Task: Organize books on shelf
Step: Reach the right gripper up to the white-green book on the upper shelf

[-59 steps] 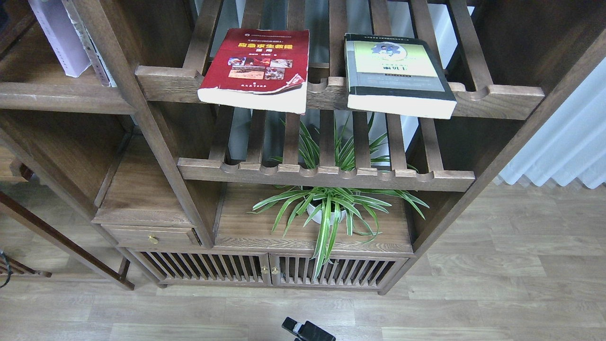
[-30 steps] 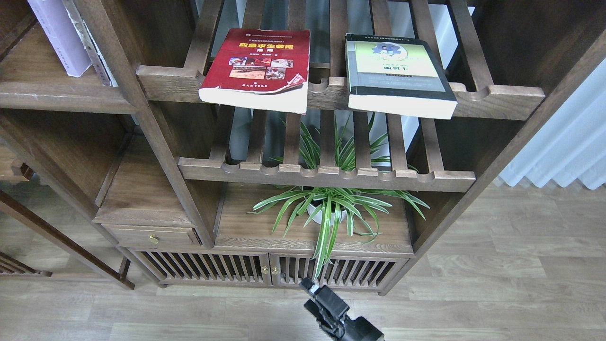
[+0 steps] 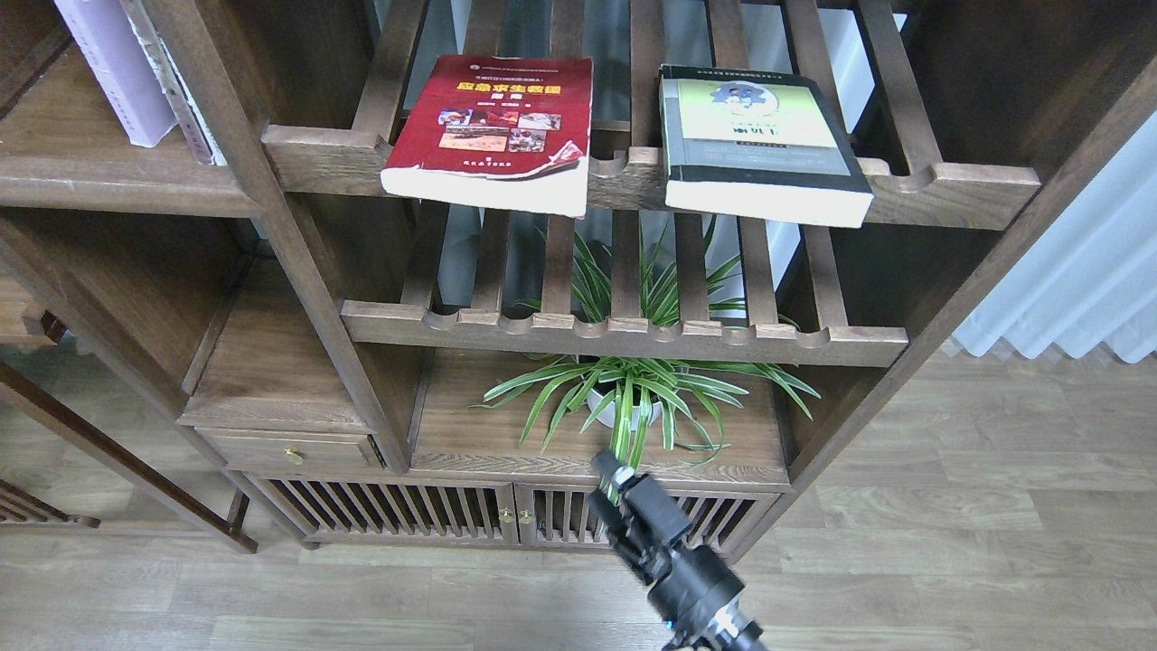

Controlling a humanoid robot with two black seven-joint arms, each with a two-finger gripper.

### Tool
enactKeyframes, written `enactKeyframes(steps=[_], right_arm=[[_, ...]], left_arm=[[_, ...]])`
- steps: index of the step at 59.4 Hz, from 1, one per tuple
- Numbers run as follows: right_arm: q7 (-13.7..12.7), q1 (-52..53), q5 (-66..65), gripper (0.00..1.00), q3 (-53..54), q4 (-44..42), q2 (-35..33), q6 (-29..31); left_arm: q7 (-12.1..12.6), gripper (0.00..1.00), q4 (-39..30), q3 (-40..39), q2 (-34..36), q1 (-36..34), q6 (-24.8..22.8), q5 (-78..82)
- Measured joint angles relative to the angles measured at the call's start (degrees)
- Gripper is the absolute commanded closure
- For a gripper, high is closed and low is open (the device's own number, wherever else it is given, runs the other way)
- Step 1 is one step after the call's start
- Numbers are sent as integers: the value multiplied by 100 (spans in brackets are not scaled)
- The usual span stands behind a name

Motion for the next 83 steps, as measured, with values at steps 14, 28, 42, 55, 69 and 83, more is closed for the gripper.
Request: enactKeyframes(steps=[14,28,42,55,69,83], right_arm=[[-11,120,-391,6,262,775,-2,0],[-26,486,-430,6,792,1208,-1,0],[14,713,-392,5,1578,1238,-1,-1],[23,727,-387,5,1932,1238,-1,-1],[-11,851,-405,5,1987,1232,-1,-2],[-28,994,-430,4,1924,1213,-1,-2]], left_arm=[[32,1,20,116,-74,141,0,1],[34,1,102,118,-76,196,0,4],[35,1,154,107,-77,200,0,4],[35,1,161,107,-77,194,0,4],[36,1,161,107,-77,189,0,4],[57,1,160,115,-69,173,0,4]])
